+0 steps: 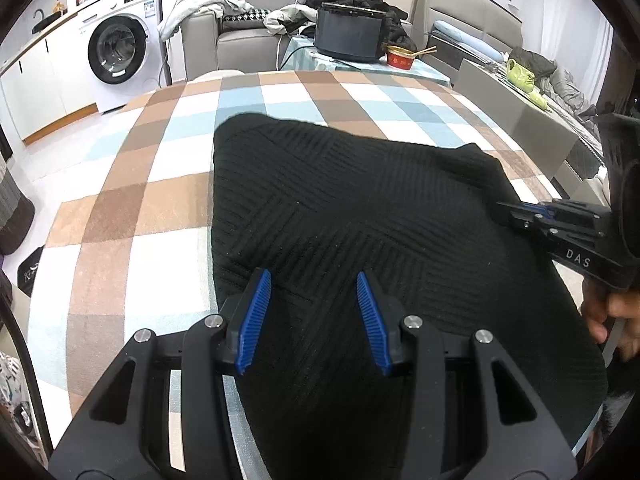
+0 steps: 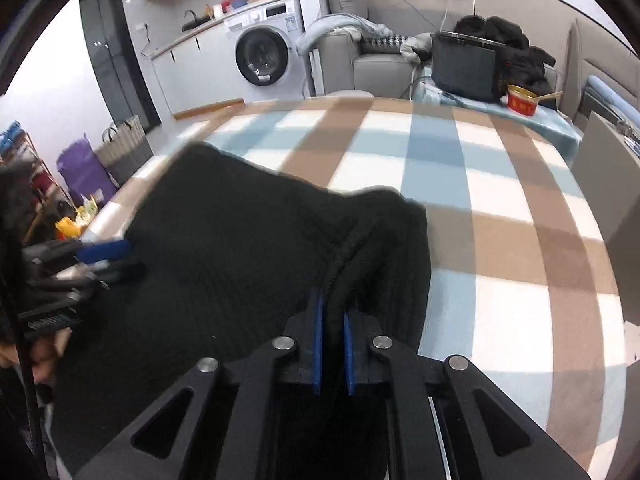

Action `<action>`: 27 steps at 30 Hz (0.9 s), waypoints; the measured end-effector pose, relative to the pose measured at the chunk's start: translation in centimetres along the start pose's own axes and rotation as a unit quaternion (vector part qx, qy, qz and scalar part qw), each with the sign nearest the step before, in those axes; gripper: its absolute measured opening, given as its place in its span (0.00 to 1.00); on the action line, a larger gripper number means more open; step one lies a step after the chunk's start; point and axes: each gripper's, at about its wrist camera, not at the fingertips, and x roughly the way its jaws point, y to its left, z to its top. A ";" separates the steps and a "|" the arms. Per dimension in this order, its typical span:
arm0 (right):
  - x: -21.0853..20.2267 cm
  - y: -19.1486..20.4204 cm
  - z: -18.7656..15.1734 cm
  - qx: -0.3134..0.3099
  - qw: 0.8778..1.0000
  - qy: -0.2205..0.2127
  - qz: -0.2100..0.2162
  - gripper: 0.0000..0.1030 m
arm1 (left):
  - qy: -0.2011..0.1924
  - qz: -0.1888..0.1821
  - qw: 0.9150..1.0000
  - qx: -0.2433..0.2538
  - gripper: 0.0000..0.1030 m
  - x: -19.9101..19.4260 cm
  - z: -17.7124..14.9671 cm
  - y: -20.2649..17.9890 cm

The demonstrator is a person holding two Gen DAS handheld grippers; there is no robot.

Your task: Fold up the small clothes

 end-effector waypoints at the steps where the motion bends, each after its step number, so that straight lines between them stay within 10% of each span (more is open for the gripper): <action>1: -0.3 -0.1 0.1 0.004 1.000 -0.003 0.001 0.12 | -0.007 -0.001 1.000 -0.001 0.41 -0.3 0.2 0.0; 8: -2.1 0.1 0.6 0.010 0.999 -0.030 0.003 0.23 | 0.014 0.009 1.000 -0.003 0.42 1.8 1.5 -0.2; 16: -5.9 -1.7 -4.8 0.049 0.998 0.017 0.047 0.60 | 0.021 0.008 0.999 -0.029 0.45 -3.2 -3.2 1.6; 27: -7.9 -1.2 -10.4 0.089 0.989 0.048 0.110 0.61 | 0.052 -0.067 0.994 -0.073 0.45 -6.6 -10.4 0.6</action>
